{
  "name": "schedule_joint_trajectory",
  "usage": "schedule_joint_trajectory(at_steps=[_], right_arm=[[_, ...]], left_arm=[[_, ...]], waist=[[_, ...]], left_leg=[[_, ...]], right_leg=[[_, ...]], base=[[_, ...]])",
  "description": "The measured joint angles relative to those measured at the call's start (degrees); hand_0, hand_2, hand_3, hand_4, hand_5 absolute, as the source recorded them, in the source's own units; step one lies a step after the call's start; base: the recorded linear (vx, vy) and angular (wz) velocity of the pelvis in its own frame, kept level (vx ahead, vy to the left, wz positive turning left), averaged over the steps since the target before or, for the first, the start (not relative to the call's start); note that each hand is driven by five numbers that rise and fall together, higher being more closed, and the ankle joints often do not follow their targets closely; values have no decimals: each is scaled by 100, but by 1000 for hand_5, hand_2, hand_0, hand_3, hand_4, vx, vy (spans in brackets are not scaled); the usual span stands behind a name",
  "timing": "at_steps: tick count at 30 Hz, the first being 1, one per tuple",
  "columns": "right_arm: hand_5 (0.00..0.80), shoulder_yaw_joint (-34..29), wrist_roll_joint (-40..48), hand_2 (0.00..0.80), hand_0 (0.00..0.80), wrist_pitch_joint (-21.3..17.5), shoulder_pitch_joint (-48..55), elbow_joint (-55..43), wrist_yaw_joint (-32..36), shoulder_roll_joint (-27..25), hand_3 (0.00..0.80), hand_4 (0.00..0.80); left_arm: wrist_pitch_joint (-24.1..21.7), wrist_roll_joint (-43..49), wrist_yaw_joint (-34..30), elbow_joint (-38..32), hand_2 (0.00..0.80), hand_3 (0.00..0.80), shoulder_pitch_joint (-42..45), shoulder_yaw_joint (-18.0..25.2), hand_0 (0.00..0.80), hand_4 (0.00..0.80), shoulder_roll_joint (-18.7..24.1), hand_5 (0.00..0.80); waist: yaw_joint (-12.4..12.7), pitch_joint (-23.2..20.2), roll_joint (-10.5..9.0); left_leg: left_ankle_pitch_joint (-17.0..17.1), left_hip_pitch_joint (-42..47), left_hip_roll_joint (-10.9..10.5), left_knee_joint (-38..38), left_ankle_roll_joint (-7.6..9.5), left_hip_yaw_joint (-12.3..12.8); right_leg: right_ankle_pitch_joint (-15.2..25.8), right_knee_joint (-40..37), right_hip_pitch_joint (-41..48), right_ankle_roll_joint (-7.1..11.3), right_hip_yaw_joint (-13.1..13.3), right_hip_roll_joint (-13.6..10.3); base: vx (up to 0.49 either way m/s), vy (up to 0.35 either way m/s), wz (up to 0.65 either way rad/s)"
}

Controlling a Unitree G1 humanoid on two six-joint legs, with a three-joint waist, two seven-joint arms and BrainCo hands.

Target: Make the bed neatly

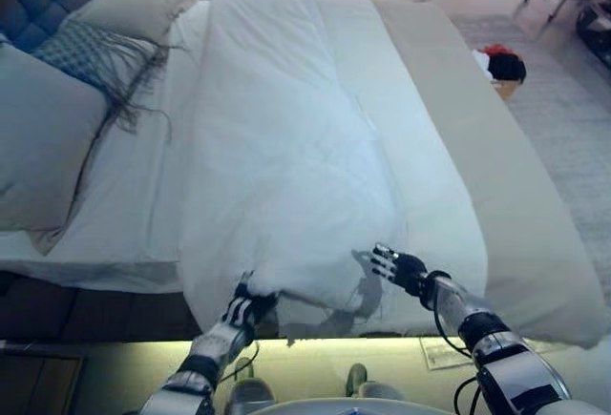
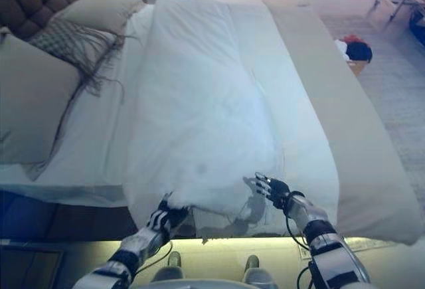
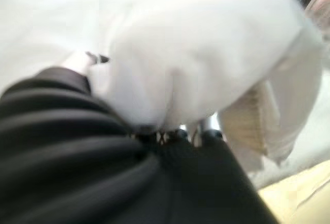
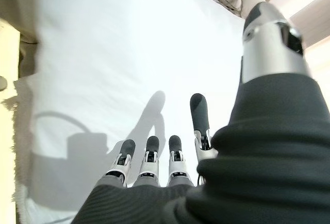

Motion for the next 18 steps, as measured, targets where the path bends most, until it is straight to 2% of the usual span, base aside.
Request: schedule_joint_trajectory(at_steps=[3, 7, 14, 18], right_arm=[[0, -146, -63, 0, 0, -54, 131, 259, 80, -14, 0, 0], [0, -238, -134, 0, 0, -62, 183, 576, 159, -28, 0, 0], [0, -242, -292, 0, 0, -68, 198, 743, 226, -155, 0, 0], [0, -264, -292, 0, 0, -72, 196, 746, 262, -377, 0, 0]], left_arm=[[125, 570, -470, 229, 800, 800, 309, 329, 800, 800, 165, 800], [139, 886, -870, 561, 800, 800, 409, 713, 800, 800, 238, 800], [95, 928, -756, 794, 800, 800, 408, 1095, 800, 800, 202, 800], [19, 935, -715, 844, 800, 800, 402, 1257, 800, 800, 175, 800]], waist=[[162, -137, 74], [198, -251, 227], [187, -293, 424], [273, -276, 549]], left_leg=[[-3, -6, -20, -4, 3, -48], [-12, -31, -91, -26, 20, -142], [1, -94, -174, 7, 7, -276], [1, -112, -219, 9, 7, -297]], right_leg=[[-27, -11, 31, 11, -61, -16], [-98, -17, 114, 41, -157, -67], [-113, -9, 101, 101, -274, -123], [-138, -4, 100, 137, -312, -177]], base=[[7, 84, 12], [-8, 114, 13], [-34, 119, 8], [-45, 114, 5]])
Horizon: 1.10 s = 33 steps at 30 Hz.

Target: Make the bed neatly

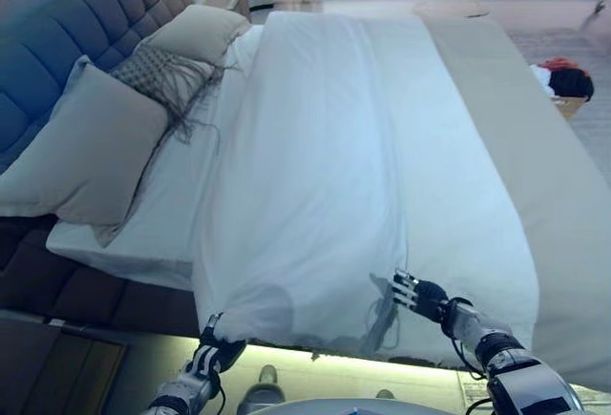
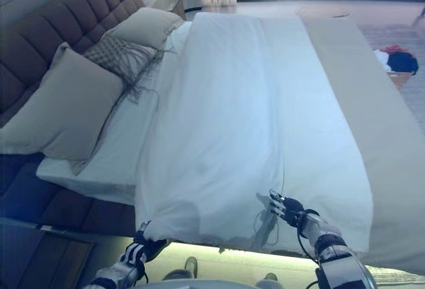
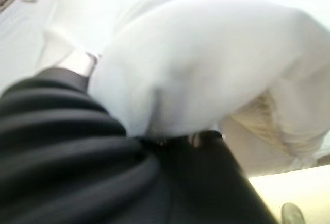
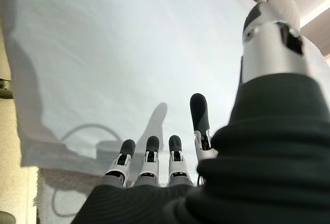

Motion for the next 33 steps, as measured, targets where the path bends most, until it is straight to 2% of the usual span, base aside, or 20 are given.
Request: schedule_joint_trajectory(at_steps=[7, 16, 22, 27, 33], right_arm=[[0, -215, 1, 0, 0, -7, 2, 85, 139, -376, 0, 0], [0, -327, 2, 0, 0, -88, 0, 241, 307, -763, 0, 0], [0, -445, 8, 0, 0, -115, -1, 443, 439, -881, 0, 0], [0, -446, 19, 0, 0, -147, -15, 542, 483, -961, 0, 0], [0, -422, 67, 0, 0, -157, -223, 542, 474, -946, 0, 0]], left_arm=[[-43, 387, -4, 8, 800, 800, 0, 310, 800, 800, 10, 800], [-42, 663, 34, 93, 800, 800, -22, 655, 800, 800, 269, 800], [6, 720, 25, 237, 800, 800, -151, 972, 800, 800, 685, 800], [11, 718, -6, 252, 800, 800, -216, 975, 800, 800, 1039, 800], [11, 622, -44, 307, 800, 800, -392, 951, 800, 800, 1084, 800]], waist=[[57, 45, 199], [58, 125, 302], [56, 248, 282], [61, 365, 228], [67, 550, 101]], left_leg=[[-8, -20, -18, -4, -8, -13], [-9, -132, -43, 0, -14, -53], [-7, -196, -95, 3, -14, -54], [-8, -231, -123, 2, -14, -54], [-7, -337, -126, 9, -14, -74]], right_leg=[[-42, -16, 1, 30, -58, -13], [-72, -15, -77, 37, -97, -25], [-91, 3, -127, 58, -111, -74], [-102, 7, -159, 73, -116, -94], [-96, 11, -220, 76, -157, -70]], base=[[-17, 101, 2], [-23, 67, 3], [-21, 95, 2], [-47, 52, 1], [-76, 23, 5]])
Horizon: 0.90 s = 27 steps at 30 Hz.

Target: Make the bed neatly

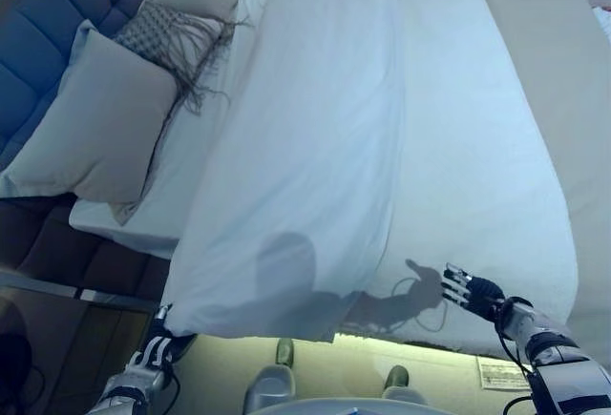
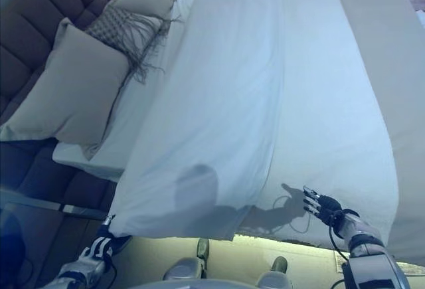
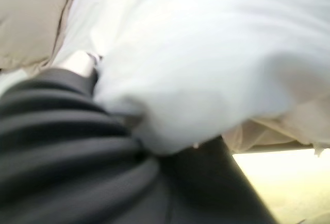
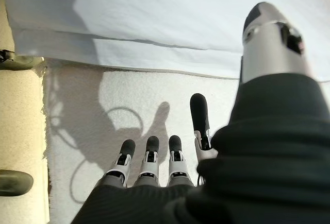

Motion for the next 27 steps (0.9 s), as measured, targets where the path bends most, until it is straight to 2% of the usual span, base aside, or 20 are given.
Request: schedule_joint_trajectory(at_steps=[3, 4, 5, 6, 12, 18, 22, 27], right_arm=[[0, 0, 73, 0, 0, -52, -129, -2, -6, 20, 0, 0], [0, 1, 85, 0, 0, -52, -172, -2, -7, 60, 0, 0], [0, 0, 115, 0, 0, -51, -215, -2, -8, 98, 0, 0], [0, 0, 165, 0, 0, -52, -252, -4, -8, 137, 0, 0], [0, 0, 214, 0, 0, -46, -308, -11, -63, 229, 0, 0], [0, -1, 351, 0, 0, -40, -402, -12, -181, 424, 0, 0], [0, 0, 422, 0, 0, -37, -465, -66, -234, 666, 0, 0], [0, -2, 513, 0, 0, -33, -472, -164, -246, 795, 0, 0]], left_arm=[[-9, -135, -7, -15, 800, 800, -94, -72, 800, 800, -13, 800], [-15, -257, -3, -20, 659, 659, -107, -186, 659, 659, -11, 659], [-14, -341, 2, -17, 210, 210, -114, -249, 210, 210, -14, 210], [-13, -418, 1, -16, 0, 0, -114, -270, 0, 0, -18, 0], [-17, -870, 104, 6, 0, 0, -30, -462, 0, 0, -46, 0], [-78, -1029, 224, 64, 0, 0, 53, -564, 0, 0, -133, 0], [-93, -1028, 226, 107, 0, 0, 58, -676, 0, 0, -210, 0], [-121, -1024, 278, 119, 0, 0, 143, -769, 0, 0, -339, 0]], waist=[[10, 90, -94], [20, 119, -127], [24, 145, -167], [30, 175, -203], [183, 298, -309], [333, 412, -495], [343, 490, -629], [351, 501, -705]], left_leg=[[2, -75, 4, 4, 3, -59], [2, -81, 5, 4, 3, -65], [2, -85, 7, 1, 4, -66], [2, -88, 7, 1, 4, -68], [20, -181, 16, 6, 28, -83], [25, -199, 16, 5, 35, -101], [36, -262, 9, 26, 46, -164], [43, -261, 3, 30, 56, -197]], right_leg=[[1, 2, -38, -2, -20, 15], [0, 1, -37, -4, -22, 17], [-1, 2, -39, -4, -22, 21], [-1, 1, -40, -4, -22, 20], [3, 5, -100, -10, -21, 39], [2, 5, -97, -11, -20, 44], [1, 5, -109, -12, -16, 48], [1, 5, -89, -12, -13, 49]], base=[[-86, -6, 9], [-62, -15, 4], [-51, -14, 3], [-49, -14, 2], [-68, -22, 4], [-38, -44, 3], [-5, -61, 8], [7, -53, 2]])
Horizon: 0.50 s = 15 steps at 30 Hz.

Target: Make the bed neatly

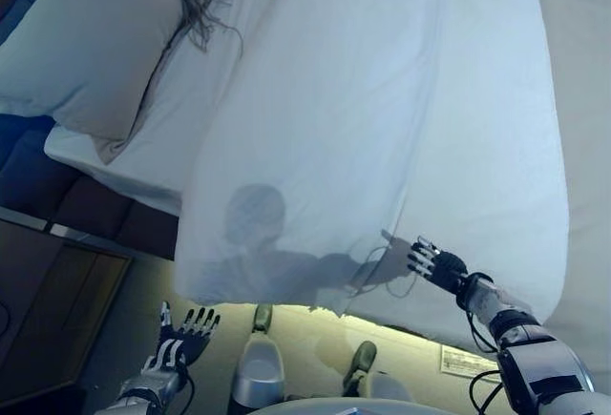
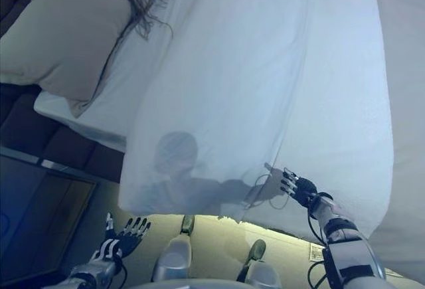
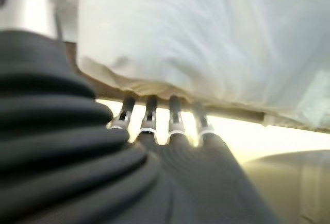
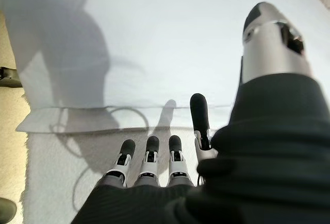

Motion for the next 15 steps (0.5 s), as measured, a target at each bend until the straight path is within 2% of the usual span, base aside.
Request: schedule_joint_trajectory(at_steps=[10, 13, 15], right_arm=[[0, -15, 99, 0, 0, -16, 37, 2, -37, 246, 0, 0], [0, -14, 128, 0, 0, -14, 62, -23, -90, 318, 0, 0], [0, -14, 178, 0, 0, -15, 173, -136, -99, 334, 0, 0]], left_arm=[[85, 471, -141, 4, 0, 0, 272, -26, 0, 0, -73, 0], [101, 953, -508, -26, 0, 0, 371, -285, 0, 0, -110, 0], [12, 1182, -997, -230, 0, 0, 496, -709, 0, 0, -179, 0]], waist=[[9, -28, -95], [-12, -30, -99], [10, -39, -113]], left_leg=[[4, 8, -1, 12, 5, -20], [4, 25, -1, 16, 6, -19], [4, 41, -7, 15, 6, -21]], right_leg=[[0, 1, 27, 0, 2, 1], [1, 1, 44, 0, 2, -1], [1, 1, 61, 0, 12, -7]], base=[[9, -48, 1], [19, -40, 0], [0, 0, 0]])
